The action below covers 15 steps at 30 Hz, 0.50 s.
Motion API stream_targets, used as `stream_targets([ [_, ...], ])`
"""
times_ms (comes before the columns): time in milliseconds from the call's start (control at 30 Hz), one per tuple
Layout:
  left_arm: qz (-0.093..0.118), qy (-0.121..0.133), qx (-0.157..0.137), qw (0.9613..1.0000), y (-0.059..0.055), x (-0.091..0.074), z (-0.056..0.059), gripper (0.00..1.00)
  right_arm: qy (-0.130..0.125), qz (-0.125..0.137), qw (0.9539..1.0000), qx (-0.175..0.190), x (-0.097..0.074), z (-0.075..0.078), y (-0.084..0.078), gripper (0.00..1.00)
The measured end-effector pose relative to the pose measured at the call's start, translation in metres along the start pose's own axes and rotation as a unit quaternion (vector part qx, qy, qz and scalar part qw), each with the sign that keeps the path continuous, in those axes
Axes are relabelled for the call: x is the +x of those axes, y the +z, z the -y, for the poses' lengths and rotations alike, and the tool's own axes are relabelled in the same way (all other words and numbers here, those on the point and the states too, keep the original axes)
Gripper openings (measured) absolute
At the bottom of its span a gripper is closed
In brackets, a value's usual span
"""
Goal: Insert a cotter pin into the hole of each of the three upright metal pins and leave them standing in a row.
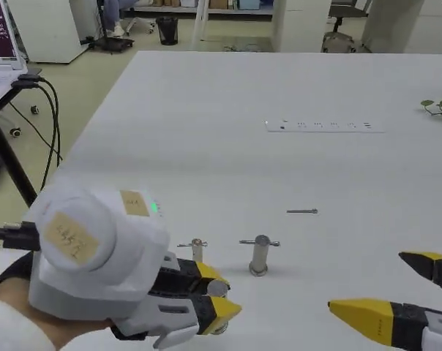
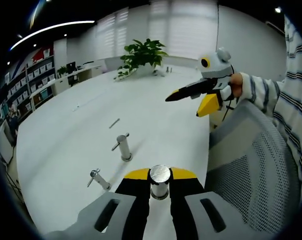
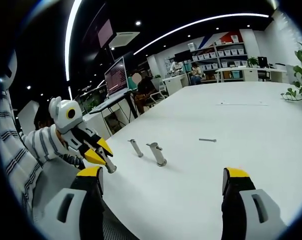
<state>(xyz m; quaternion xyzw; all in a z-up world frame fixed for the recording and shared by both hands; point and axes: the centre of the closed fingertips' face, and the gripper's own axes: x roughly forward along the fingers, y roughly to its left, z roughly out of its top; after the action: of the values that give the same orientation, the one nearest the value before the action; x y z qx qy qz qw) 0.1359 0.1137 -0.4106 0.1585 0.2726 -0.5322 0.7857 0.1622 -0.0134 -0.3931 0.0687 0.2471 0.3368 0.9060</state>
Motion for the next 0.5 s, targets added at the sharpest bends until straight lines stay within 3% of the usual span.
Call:
stream_targets([
  [233, 0.002, -0.011, -0.003, 0.9999, -0.008, 0.016, 0.007, 0.1, 0.001, -0.005, 1.0, 0.002, -0.001, 0.0, -0.004, 0.98],
  [267, -0.004, -0.008, -0.012, 0.9999, -0.012, 0.019, 0.006, 0.1, 0.001, -0.005, 1.0, 0.002, -0.001, 0.0, -0.004, 0.98],
  [367, -0.022, -0.001, 0.01, 0.9997, -0.019, 0.025, 0.004, 0.1, 0.003, -0.008, 1.0, 0.0, 0.0, -0.002, -0.005, 0.98],
  [500, -0.033, -0.001, 0.018, 0.9993, -0.022, 0.03, 0.003, 0.1, 0.003, -0.012, 0.9999, 0.0, 0.0, -0.003, -0.007, 0.98],
])
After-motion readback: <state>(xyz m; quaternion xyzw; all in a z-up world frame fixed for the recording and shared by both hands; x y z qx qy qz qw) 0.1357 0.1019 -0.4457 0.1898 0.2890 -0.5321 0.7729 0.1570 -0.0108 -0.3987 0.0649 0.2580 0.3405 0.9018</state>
